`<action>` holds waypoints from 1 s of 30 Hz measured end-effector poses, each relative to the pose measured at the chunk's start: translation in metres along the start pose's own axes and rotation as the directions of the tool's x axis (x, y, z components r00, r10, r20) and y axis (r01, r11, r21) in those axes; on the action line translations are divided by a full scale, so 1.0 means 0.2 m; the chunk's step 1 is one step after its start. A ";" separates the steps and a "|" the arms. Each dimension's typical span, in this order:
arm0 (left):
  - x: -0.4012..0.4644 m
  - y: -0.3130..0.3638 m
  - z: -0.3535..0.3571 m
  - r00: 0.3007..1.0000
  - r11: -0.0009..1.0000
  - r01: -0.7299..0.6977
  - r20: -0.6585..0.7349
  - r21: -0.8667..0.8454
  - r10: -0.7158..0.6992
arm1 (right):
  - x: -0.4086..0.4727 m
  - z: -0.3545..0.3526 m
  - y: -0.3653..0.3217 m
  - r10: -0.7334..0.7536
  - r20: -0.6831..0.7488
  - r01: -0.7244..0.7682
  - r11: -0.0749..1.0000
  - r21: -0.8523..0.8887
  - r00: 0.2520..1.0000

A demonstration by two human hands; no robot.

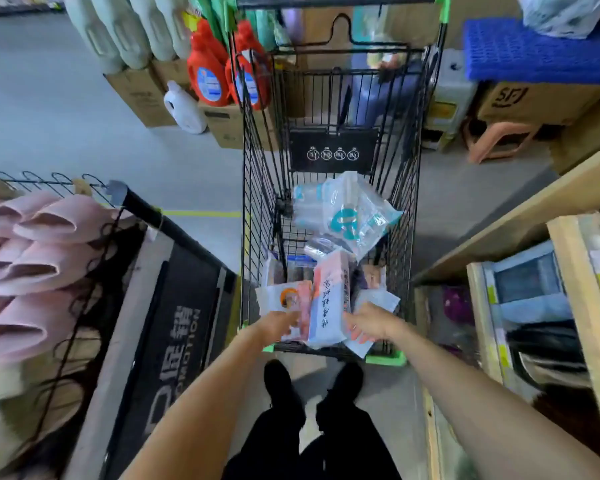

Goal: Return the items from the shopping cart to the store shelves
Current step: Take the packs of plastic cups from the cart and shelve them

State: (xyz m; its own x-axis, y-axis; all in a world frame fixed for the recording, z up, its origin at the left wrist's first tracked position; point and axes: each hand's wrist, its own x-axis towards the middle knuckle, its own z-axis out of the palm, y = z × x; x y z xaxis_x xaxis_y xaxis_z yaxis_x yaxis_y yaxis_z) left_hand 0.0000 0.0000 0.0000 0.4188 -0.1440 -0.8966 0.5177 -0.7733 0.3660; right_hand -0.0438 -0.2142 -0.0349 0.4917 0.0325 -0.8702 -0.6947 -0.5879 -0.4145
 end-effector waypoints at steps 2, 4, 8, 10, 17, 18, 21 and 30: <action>-0.01 -0.06 0.04 0.999 0.995 0.049 -0.027 0.088 -0.047 | 0.05 0.08 0.06 -0.015 -0.061 0.014 1.000 -0.009 0.998; 0.00 -0.13 0.08 0.998 0.985 0.060 -0.041 0.163 -0.054 | 0.05 0.16 0.11 -0.052 -0.131 0.033 0.989 -0.147 0.990; 0.01 -0.22 0.17 1.000 0.943 -0.029 0.017 0.331 0.025 | -0.08 0.30 0.10 -0.214 -0.110 0.145 0.887 -0.439 0.971; 0.06 -0.30 0.20 0.998 0.927 -0.057 0.004 0.370 0.060 | -0.11 0.39 0.14 -0.243 -0.126 0.143 0.839 -0.525 0.962; -0.04 -0.41 0.27 0.987 0.848 -0.117 -0.036 0.517 0.158 | -0.17 0.63 0.28 -0.237 -0.225 0.111 0.880 -0.462 0.945; -0.05 -0.42 0.28 0.984 0.841 -0.122 -0.045 0.527 0.171 | -0.17 0.63 0.29 -0.231 -0.233 0.103 0.882 -0.460 0.945; -0.08 -0.55 0.35 0.975 0.803 -0.167 -0.027 0.573 0.222 | -0.20 0.78 0.37 -0.243 -0.294 0.097 0.895 -0.435 0.924; -0.35 -1.02 0.71 0.972 0.534 -0.116 -0.015 0.837 0.236 | -0.43 1.13 0.63 -0.246 -0.214 0.132 0.889 -0.438 0.945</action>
State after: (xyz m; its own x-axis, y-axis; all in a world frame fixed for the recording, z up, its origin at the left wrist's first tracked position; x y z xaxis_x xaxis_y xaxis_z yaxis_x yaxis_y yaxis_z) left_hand -0.2414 0.0803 -0.0478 0.5404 -0.3126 -0.7812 -0.3969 -0.9133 0.0909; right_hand -0.2929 -0.1075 -0.0724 0.7478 0.0023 -0.6639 -0.3230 -0.8724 -0.3668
